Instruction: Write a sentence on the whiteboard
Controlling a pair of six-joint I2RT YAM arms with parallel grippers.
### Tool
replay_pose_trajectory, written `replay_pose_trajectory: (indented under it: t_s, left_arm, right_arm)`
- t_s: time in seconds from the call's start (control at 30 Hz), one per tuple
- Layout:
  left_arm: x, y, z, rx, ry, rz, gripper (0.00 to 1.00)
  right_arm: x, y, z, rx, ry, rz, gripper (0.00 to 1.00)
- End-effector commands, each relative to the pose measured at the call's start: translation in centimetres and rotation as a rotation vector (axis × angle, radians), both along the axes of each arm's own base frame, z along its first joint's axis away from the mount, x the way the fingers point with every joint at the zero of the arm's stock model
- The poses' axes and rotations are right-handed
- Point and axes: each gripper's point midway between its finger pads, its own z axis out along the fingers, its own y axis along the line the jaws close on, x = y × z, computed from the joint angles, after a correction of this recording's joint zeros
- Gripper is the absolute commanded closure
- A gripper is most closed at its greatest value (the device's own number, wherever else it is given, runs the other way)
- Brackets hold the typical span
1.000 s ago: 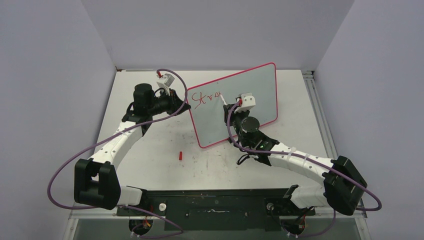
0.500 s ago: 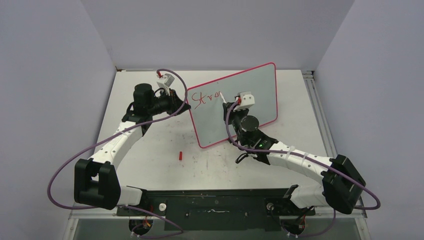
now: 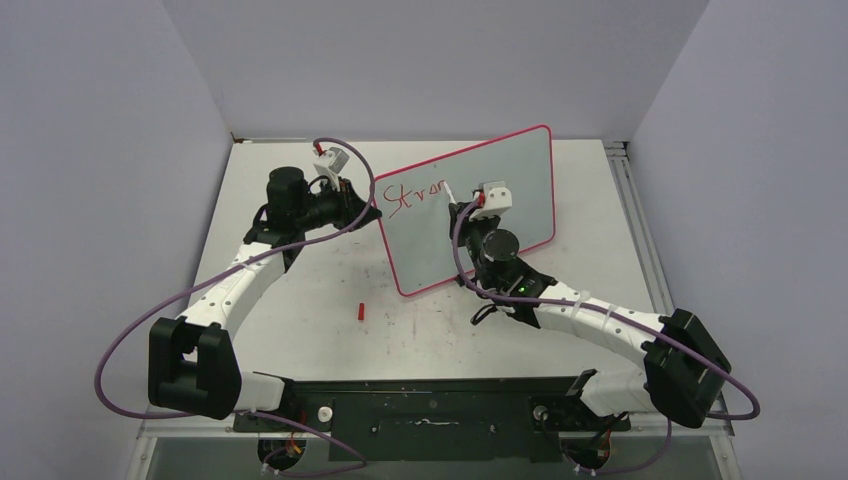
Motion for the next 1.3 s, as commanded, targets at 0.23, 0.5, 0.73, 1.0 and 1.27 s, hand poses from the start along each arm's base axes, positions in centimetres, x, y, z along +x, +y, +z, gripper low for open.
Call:
replay_pose_trajectory:
  t_s: [0.23,0.5,0.73,1.0,1.27]
  left_arm:
    - [-0.5,-0.2,2.8,-0.023,-0.083,-0.024,1.00]
    - [-0.5,-0.2,2.9,-0.023,-0.084,-0.023,1.00]
    - [-0.5,-0.2,2.9,-0.023,-0.084,-0.023,1.00]
    - [-0.6,-0.2,2.9,-0.024,-0.085,-0.026,1.00]
    - [-0.4,-0.2,2.8,-0.023,-0.083,-0.021,1.00]
  right_arm:
    - [0.6,-0.2,1.6,0.046,-0.027,-0.018,0.95]
    - [0.2,-0.5,0.4,0.043,0.000,-0.018,0.95]
    - [-0.2,-0.9,-0.4,0.050,0.019,-0.022,0.95]
    - [-0.4,-1.1,-0.8,0.052,0.027,-0.028,0.95]
    - [-0.8,-1.3,0.7,0.054,0.003,-0.019,0.95]
